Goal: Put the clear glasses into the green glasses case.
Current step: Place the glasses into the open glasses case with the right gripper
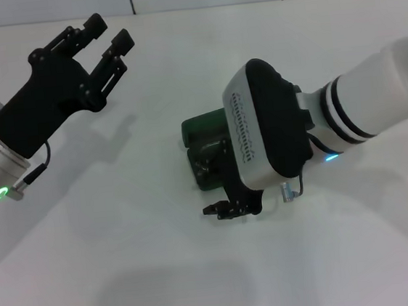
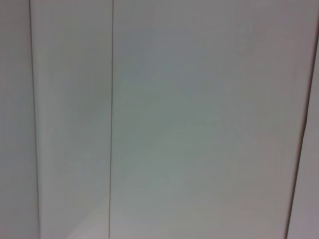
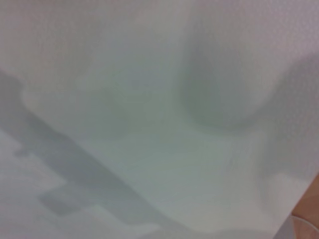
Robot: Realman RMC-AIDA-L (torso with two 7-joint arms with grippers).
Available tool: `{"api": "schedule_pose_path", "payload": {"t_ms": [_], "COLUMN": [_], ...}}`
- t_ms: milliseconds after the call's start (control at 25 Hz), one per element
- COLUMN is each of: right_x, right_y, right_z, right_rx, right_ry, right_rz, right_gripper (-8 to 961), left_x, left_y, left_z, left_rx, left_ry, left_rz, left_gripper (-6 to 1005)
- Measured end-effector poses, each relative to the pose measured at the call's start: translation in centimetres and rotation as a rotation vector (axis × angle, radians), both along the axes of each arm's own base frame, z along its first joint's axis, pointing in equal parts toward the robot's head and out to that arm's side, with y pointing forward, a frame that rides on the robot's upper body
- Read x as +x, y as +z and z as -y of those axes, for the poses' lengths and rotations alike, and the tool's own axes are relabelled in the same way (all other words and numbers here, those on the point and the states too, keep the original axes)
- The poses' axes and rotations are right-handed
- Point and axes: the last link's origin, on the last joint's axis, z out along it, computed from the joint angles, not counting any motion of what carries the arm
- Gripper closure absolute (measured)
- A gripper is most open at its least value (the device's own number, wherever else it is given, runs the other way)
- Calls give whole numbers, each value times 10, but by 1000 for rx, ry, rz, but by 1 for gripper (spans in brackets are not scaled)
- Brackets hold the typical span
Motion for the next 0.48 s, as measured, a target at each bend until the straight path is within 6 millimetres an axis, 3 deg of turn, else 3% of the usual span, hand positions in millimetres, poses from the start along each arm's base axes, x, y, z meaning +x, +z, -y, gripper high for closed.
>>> {"api": "schedule_pose_path", "payload": {"t_ms": [480], "right_x": [10], "right_y": [4], "right_z": [-12], "right_rx": [60], "right_ry": [-10], "right_rz": [14], "right_gripper": [514], "left_x": [5], "left_y": [1], "left_z": [-6], "left_rx": [3], "left_ry": [-8], "left_rz": [-4], "left_gripper": [511]}}
